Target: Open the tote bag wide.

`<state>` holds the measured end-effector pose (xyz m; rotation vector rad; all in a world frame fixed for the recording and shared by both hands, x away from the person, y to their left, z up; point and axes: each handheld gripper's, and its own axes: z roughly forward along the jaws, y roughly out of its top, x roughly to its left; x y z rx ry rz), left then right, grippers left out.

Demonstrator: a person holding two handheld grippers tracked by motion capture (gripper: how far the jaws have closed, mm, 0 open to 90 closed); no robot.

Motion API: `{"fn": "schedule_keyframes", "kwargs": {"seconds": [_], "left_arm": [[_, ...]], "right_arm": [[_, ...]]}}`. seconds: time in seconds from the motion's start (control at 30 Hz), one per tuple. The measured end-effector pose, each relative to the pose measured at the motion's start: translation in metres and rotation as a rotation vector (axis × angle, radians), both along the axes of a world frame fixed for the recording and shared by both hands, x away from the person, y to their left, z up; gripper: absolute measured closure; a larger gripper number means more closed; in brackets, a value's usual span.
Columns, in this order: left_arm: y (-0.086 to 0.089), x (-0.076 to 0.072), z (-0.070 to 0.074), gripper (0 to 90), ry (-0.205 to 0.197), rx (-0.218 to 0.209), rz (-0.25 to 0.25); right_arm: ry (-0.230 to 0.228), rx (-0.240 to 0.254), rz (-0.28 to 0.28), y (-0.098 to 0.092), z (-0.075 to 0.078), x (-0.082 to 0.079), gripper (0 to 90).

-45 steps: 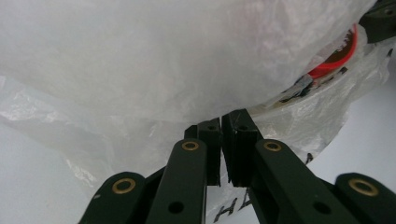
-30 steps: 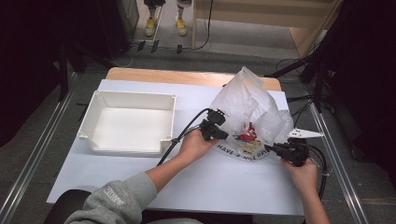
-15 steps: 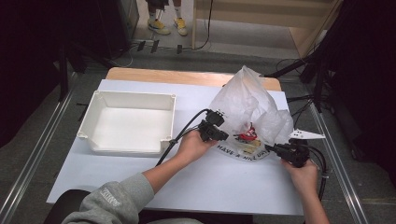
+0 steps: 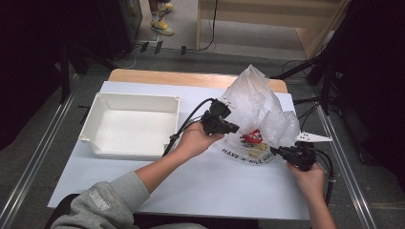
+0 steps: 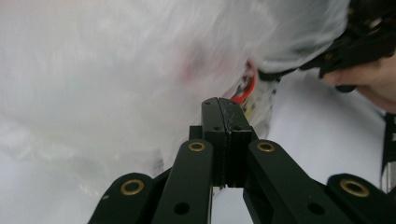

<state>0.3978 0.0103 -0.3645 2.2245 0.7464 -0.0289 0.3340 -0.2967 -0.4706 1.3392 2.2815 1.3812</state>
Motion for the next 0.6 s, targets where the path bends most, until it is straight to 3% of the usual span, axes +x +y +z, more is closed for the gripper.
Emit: {"fn": "schedule_keyframes", "kwargs": {"seconds": [0.17, 0.3, 0.47, 0.6], "left_arm": [[-0.021, 0.01, 0.022, 90.0, -0.025, 0.013, -0.034], [-0.037, 0.018, 0.032, 90.0, -0.015, 0.011, -0.058], [-0.053, 0.029, 0.039, 90.0, -0.028, 0.013, -0.067], [-0.062, 0.043, 0.038, 90.0, 0.006, -0.032, -0.058]], "right_arm": [[-0.004, 0.004, -0.001, 0.0, 0.0, 0.0, 90.0], [-0.005, 0.008, 0.001, -0.001, 0.0, 0.0, 90.0], [-0.004, 0.007, 0.009, 0.0, 0.001, 0.0, 90.0], [-0.009, 0.017, 0.005, -0.001, 0.002, -0.001, 90.0]]}}
